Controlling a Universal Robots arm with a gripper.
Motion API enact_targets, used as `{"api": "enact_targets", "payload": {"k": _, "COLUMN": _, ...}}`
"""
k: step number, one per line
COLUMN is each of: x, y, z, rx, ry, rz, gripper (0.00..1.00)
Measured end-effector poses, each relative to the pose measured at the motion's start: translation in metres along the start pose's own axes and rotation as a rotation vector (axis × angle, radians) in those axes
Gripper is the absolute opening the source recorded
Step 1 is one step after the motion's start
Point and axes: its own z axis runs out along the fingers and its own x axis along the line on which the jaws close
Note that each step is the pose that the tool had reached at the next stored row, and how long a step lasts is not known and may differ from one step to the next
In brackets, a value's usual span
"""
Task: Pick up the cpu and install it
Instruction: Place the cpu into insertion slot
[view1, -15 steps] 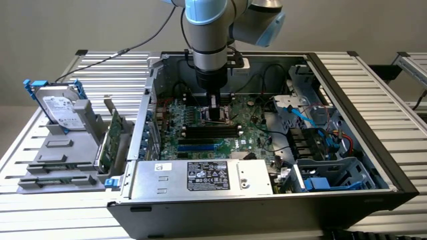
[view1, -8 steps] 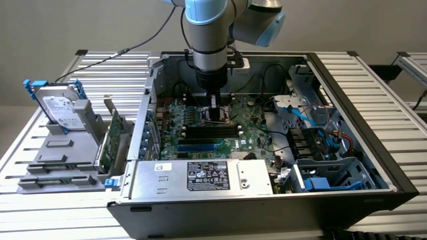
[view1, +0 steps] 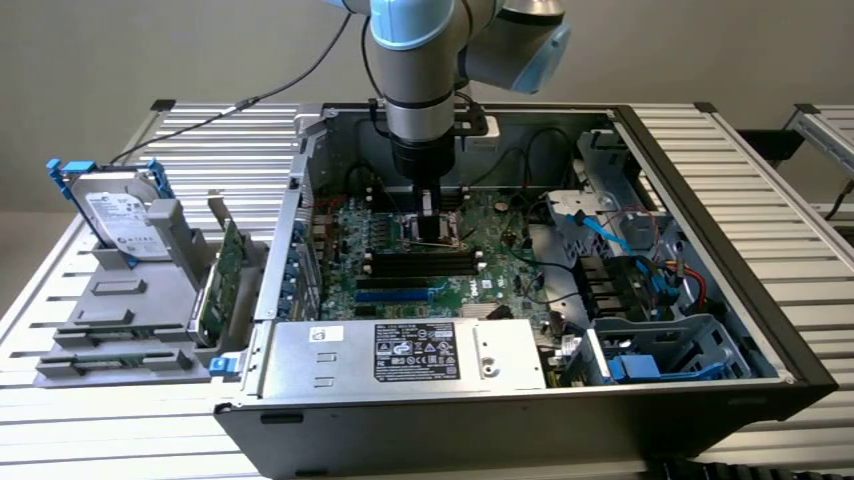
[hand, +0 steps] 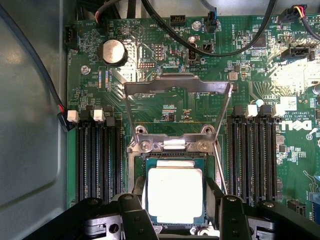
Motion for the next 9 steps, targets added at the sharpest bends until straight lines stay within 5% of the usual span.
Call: {"api": "enact_targets", "payload": {"k": 9, "x": 0.0001, "y": 0.0, "z": 0.0001, "rx": -0.0001, "ry": 0.0001, "rz": 0.0, "gripper": 0.55}}
